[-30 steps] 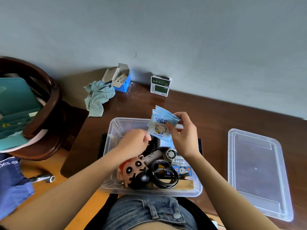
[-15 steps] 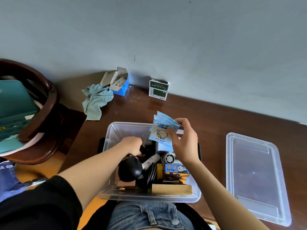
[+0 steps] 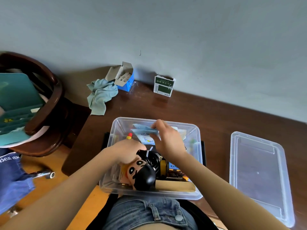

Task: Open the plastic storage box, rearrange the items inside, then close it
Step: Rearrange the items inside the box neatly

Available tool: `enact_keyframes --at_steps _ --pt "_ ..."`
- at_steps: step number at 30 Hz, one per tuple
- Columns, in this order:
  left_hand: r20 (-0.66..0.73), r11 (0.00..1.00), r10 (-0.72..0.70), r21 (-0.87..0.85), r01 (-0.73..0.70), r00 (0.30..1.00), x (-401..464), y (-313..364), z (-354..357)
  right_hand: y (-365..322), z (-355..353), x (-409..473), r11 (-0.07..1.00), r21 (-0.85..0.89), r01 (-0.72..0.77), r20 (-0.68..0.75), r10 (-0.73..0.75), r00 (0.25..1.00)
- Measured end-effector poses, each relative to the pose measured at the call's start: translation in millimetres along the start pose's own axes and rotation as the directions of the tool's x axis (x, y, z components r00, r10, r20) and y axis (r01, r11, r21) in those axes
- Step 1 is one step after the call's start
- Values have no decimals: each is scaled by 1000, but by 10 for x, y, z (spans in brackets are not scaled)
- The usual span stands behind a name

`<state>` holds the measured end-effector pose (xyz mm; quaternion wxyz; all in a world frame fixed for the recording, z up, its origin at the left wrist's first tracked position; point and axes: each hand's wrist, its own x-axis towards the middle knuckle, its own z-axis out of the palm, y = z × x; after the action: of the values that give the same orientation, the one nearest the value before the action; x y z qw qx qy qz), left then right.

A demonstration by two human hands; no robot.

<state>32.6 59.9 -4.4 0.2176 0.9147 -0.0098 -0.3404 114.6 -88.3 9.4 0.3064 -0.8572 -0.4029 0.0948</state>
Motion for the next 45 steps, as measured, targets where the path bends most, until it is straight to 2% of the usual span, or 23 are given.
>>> enact_keyframes --at_steps 3,8,10,14,18,23,28,32,36,38,43,45 --pt "12 998 24 -57 -23 1000 -72 22 2 18 208 34 989 -147 26 163 -1 987" --pt "51 990 18 -142 -10 999 -121 16 -3 79 414 161 965 -202 -166 224 210 951" --pt "73 982 18 -191 -4 997 -131 6 -15 96 436 221 937 -294 -187 287 273 918" --pt "101 959 70 -279 -39 992 -192 -28 -30 82 446 337 822 -569 -21 405 302 863" --pt "83 938 75 -344 -42 994 -235 -64 6 43 513 408 700 -683 206 507 252 824" --pt "51 936 80 -347 -57 995 -244 -103 70 49 650 462 606 -702 374 594 208 777" --pt "34 919 58 -392 -40 998 -282 -125 99 126 773 477 642 -674 366 620 222 752" --pt "18 896 63 -440 -49 998 -294 -142 113 106 720 456 704 -647 293 595 226 772" --pt "16 897 62 -439 -49 998 -289 -136 102 76 640 425 719 -612 329 548 86 832" --pt "27 898 60 -439 -42 998 -283 -133 98 44 656 468 711 -603 362 550 41 834" --pt "45 896 39 -443 -15 998 -282 -136 107 -19 694 629 633 -628 453 645 99 758" --pt "41 899 33 -437 -12 999 -275 -147 132 -11 680 671 654 -624 428 655 139 743"
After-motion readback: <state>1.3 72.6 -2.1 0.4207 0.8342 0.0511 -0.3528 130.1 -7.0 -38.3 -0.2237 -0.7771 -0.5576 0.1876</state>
